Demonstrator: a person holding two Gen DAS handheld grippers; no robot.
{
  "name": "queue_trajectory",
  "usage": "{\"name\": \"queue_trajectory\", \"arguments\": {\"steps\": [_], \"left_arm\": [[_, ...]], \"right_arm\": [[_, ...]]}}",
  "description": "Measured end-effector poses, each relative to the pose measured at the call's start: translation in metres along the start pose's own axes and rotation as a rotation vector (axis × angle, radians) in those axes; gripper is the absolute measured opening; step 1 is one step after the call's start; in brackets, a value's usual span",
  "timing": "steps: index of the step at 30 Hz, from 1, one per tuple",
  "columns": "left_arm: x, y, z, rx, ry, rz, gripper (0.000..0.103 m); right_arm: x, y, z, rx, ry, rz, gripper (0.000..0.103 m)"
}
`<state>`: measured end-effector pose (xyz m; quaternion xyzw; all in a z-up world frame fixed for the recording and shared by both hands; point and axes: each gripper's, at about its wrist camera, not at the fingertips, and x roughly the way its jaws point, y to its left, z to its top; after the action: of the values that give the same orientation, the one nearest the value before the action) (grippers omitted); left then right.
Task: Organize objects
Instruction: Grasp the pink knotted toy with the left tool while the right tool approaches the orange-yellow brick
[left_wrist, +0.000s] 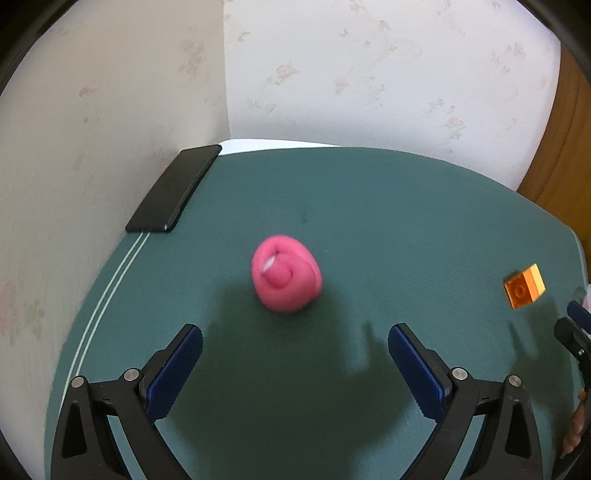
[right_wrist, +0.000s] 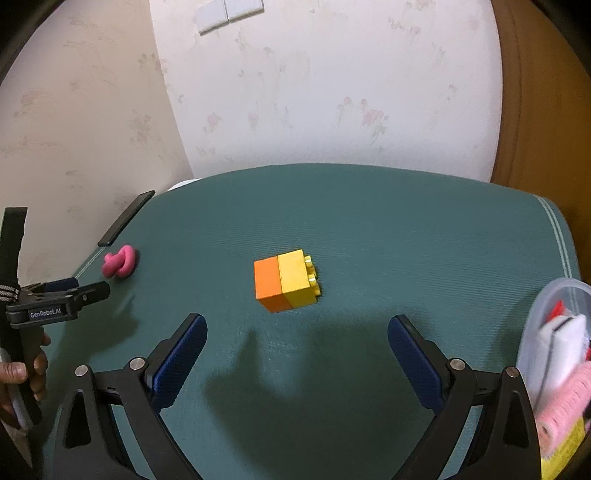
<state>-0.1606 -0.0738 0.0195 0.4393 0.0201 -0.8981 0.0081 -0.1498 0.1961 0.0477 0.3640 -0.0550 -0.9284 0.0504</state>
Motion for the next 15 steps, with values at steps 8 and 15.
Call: {"name": "queue_trajectory", "arguments": {"steps": [8, 15], "left_arm": [[0.026, 0.005, 0.022, 0.01, 0.012, 0.021, 0.102], [0.043, 0.01, 0.029, 0.0, 0.023, 0.014, 0.091]], "right_arm": [[0.017, 0.004, 0.011, 0.016, 0.001, 0.01, 0.099], [0.035, 0.009, 0.019, 0.023, 0.023, 0.034, 0.099]]}}
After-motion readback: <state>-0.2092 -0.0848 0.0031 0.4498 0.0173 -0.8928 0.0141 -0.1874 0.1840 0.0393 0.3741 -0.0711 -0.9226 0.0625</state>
